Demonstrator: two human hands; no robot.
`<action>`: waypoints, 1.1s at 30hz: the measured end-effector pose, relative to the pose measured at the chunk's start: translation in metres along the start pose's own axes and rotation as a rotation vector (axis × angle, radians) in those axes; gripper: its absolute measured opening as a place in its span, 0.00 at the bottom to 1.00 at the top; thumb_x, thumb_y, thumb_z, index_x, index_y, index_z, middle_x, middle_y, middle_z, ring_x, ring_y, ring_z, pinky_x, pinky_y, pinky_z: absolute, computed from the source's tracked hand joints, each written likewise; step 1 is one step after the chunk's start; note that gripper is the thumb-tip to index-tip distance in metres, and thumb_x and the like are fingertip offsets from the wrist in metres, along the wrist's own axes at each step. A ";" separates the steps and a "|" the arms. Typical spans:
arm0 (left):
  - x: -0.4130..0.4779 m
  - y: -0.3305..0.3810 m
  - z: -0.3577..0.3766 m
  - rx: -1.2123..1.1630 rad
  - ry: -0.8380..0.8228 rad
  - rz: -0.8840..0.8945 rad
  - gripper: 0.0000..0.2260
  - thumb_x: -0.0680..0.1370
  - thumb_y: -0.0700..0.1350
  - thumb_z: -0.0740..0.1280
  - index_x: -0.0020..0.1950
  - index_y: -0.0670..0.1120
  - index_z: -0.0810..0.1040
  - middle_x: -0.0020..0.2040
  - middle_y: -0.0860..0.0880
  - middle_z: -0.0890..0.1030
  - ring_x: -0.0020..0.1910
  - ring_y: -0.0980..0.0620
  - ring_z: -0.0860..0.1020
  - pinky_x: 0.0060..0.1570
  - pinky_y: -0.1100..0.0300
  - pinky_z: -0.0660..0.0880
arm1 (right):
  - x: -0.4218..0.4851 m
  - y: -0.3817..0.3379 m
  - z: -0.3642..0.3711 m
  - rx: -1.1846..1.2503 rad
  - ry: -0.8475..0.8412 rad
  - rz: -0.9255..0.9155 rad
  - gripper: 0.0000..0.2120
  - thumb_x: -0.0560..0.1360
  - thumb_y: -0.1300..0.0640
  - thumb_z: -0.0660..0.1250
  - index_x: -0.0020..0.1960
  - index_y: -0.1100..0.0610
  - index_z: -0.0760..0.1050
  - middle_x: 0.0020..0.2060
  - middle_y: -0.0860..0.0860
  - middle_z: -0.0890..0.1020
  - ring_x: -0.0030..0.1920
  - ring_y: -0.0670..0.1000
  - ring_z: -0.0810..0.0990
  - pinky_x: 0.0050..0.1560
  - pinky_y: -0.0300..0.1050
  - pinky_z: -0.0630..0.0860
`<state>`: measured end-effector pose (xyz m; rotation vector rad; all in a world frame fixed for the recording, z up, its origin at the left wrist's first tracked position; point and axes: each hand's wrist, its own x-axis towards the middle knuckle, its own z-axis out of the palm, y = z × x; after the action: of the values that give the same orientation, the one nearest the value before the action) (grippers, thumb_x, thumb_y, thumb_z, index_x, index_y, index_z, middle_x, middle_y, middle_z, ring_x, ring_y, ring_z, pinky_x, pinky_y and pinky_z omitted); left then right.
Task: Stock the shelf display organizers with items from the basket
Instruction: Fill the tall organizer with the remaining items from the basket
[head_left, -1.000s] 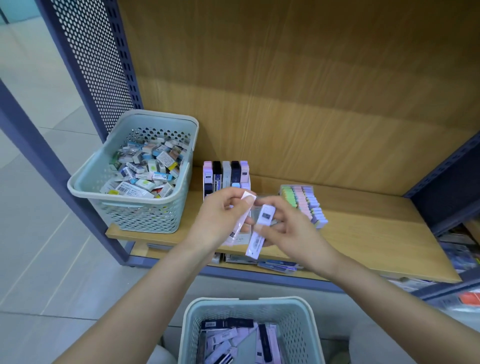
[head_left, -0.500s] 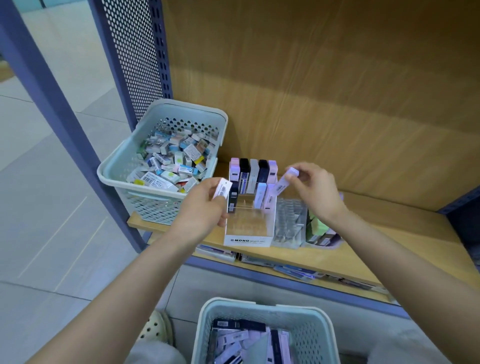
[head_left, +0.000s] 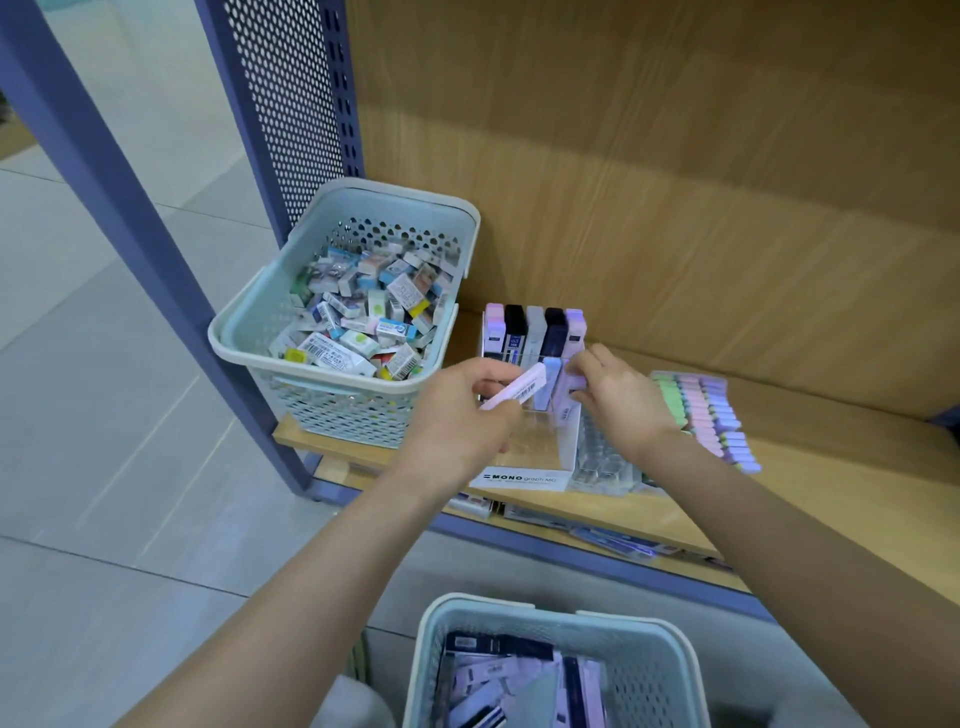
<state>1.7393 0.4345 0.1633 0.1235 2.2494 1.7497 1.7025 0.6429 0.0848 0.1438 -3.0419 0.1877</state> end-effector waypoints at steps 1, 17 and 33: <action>0.001 0.000 0.001 0.000 -0.003 -0.001 0.10 0.76 0.34 0.64 0.51 0.48 0.77 0.42 0.49 0.77 0.33 0.51 0.76 0.34 0.62 0.77 | -0.001 0.000 0.001 -0.024 0.019 0.001 0.11 0.78 0.63 0.62 0.60 0.61 0.71 0.55 0.55 0.73 0.52 0.57 0.75 0.37 0.45 0.62; -0.003 -0.007 0.012 0.038 -0.041 0.120 0.09 0.76 0.37 0.67 0.49 0.48 0.69 0.41 0.45 0.78 0.29 0.61 0.76 0.32 0.67 0.74 | -0.075 -0.064 -0.072 0.975 -0.038 0.113 0.06 0.77 0.60 0.64 0.51 0.51 0.77 0.42 0.45 0.81 0.42 0.44 0.80 0.45 0.38 0.78; -0.040 -0.029 0.048 -0.029 -0.118 0.216 0.07 0.75 0.41 0.69 0.44 0.49 0.71 0.35 0.54 0.77 0.32 0.59 0.75 0.37 0.61 0.73 | -0.123 -0.060 -0.088 0.749 -0.007 0.027 0.15 0.75 0.61 0.68 0.50 0.41 0.72 0.41 0.40 0.80 0.44 0.41 0.80 0.44 0.31 0.75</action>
<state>1.7940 0.4626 0.1321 0.4668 2.1938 1.8263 1.8381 0.6054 0.1667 0.1469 -2.8071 1.3085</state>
